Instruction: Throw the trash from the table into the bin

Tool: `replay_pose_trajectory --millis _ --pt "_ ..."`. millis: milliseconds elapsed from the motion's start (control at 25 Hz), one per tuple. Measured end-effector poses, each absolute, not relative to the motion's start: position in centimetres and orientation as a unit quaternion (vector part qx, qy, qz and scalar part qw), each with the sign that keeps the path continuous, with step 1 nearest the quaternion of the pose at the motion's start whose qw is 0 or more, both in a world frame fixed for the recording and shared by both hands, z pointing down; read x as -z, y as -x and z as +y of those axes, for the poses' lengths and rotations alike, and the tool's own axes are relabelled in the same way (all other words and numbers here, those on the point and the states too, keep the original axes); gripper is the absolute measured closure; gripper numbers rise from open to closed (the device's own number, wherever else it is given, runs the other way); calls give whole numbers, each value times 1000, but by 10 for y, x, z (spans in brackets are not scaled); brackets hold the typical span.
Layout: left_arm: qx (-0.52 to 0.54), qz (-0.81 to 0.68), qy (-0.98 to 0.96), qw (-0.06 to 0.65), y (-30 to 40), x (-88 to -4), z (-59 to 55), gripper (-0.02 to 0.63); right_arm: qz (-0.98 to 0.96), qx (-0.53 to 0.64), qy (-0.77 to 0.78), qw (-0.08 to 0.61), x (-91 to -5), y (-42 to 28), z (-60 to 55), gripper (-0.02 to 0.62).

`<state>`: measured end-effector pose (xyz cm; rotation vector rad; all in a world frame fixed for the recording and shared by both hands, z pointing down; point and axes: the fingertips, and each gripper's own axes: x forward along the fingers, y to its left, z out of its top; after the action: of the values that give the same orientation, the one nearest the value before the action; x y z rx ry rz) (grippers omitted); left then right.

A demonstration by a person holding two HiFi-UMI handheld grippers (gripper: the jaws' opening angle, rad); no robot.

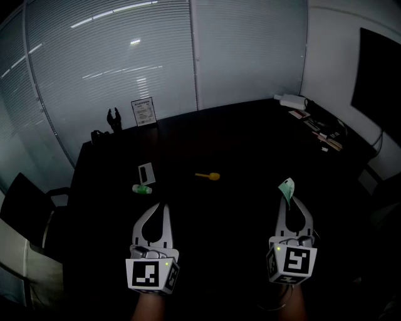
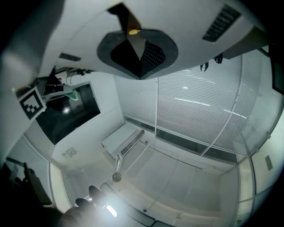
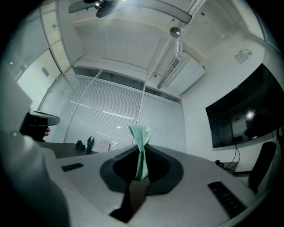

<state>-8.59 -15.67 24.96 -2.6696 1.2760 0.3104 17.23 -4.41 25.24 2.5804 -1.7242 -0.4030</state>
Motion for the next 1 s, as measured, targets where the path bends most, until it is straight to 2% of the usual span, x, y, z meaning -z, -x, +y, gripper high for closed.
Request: replay_pose_trajectory --millis 600,840,1000 --pt "-102 360 924 74 -90 -260 -85 609 -483 101 -869 25 -283 -333 69 572" --pt "-112 340 931 65 -145 -260 -56 609 -475 81 -876 34 -304 -381 101 572" --pt "-71 332 939 59 -163 -288 -42 609 -473 66 -878 34 -319 -398 115 572"
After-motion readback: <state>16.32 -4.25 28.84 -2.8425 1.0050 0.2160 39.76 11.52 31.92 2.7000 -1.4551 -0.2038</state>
